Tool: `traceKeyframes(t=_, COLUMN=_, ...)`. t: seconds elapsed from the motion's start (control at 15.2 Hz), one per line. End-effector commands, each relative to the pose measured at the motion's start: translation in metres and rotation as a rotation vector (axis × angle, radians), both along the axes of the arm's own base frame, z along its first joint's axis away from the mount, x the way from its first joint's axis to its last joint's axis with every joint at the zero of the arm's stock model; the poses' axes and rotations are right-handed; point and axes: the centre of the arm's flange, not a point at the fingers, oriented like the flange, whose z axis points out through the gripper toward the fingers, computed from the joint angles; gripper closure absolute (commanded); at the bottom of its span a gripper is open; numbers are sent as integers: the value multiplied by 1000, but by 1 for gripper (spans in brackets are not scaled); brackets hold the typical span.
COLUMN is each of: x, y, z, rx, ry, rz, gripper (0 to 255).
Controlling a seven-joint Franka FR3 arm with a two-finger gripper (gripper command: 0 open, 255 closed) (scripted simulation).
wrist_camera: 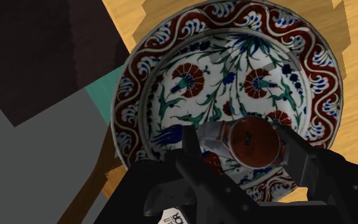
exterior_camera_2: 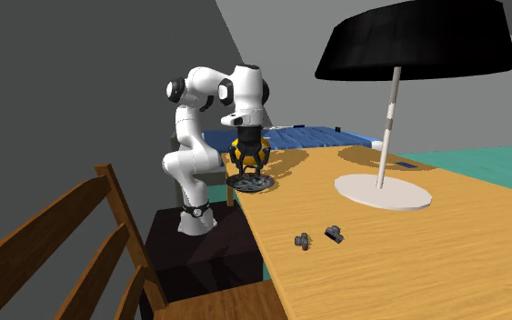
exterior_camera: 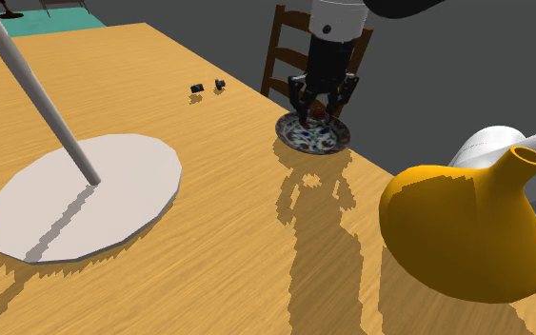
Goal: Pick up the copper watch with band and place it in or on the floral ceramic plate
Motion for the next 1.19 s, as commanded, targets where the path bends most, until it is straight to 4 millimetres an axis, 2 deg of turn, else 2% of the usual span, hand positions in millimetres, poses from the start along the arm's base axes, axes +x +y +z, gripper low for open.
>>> traceKeyframes(t=0.0, x=0, y=0, z=0, rx=0, ry=0, rz=0, gripper=255)
traceKeyframes(t=0.13, x=0, y=0, z=0, rx=0, ry=0, rz=0, gripper=255)
traceKeyframes(t=0.2, x=0, y=0, z=0, rx=0, ry=0, rz=0, gripper=0)
traceKeyframes(t=0.53, x=0, y=0, z=0, rx=0, ry=0, rz=0, gripper=0)
traceKeyframes(t=0.79, x=0, y=0, z=50, rx=0, ry=0, rz=0, gripper=0)
traceKeyframes(t=1.12, x=0, y=0, z=50, rx=0, ry=0, rz=0, gripper=0)
